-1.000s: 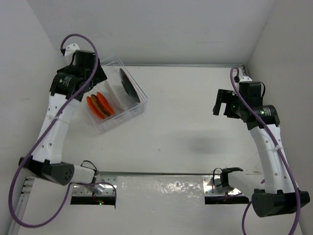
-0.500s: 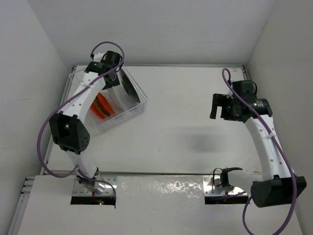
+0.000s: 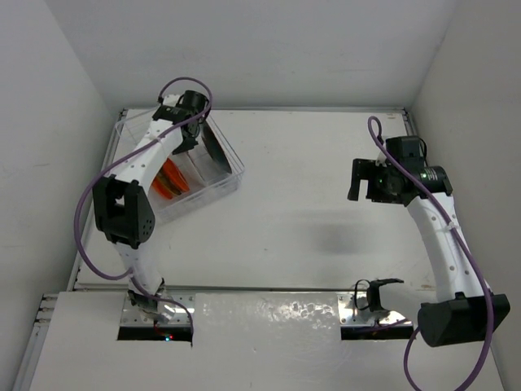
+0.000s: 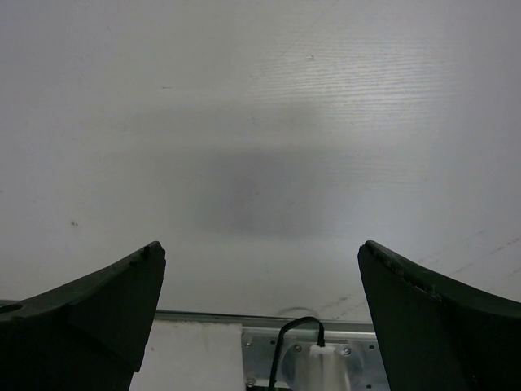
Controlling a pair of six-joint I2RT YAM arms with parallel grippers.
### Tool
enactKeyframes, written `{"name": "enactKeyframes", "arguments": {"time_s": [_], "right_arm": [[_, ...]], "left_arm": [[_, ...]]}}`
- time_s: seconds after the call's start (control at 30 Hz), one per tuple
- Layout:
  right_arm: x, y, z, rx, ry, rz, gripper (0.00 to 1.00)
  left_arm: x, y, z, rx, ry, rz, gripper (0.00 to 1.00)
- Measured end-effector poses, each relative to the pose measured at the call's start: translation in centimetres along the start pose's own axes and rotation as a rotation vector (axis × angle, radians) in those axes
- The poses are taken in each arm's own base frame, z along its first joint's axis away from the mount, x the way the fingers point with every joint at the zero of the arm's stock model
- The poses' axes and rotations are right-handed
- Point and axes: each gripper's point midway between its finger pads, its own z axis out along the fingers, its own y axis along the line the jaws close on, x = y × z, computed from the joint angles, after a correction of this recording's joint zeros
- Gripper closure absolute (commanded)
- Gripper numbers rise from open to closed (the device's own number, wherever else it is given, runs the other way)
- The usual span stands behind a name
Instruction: Unload the plates from the dish rack
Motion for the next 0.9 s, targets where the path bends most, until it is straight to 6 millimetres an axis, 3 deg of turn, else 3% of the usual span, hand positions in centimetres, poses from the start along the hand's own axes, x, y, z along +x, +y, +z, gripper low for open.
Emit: {"name": "enactKeyframes", "arguments": {"time_s": [0.23, 0.57, 0.63, 0.77, 0.9], "right_arm": [[0.1, 0.0, 0.1, 0.0, -0.001, -0.006, 0.01], [-0.7, 0.8, 0.8, -0.037, 0.01, -0.001, 0.01], [-1.6, 2.0, 0.8, -0.094, -0.005, 0.018, 0.01], [-5.0, 6.7, 0.2, -0.341, -0.101, 0.1, 0.01], [-10.4, 12.4, -2.3, -0.636, -0.231, 0.226, 0.01]], "left_arm": [[-0.9, 0.4, -1.3, -0.016, 0.036, 0.046, 1.0], [-6.0, 2.9, -6.4, -0.019, -0.083, 0.03, 1.0], [-6.9, 3.4, -7.4, -0.006, -0.117, 0.005, 1.0], [-8.2, 4.3, -11.0, 0.122, -0.216, -0.049, 1.0], [-8.6, 5.0, -17.2, 0.404, -0.347, -0.121, 1.0]]}}
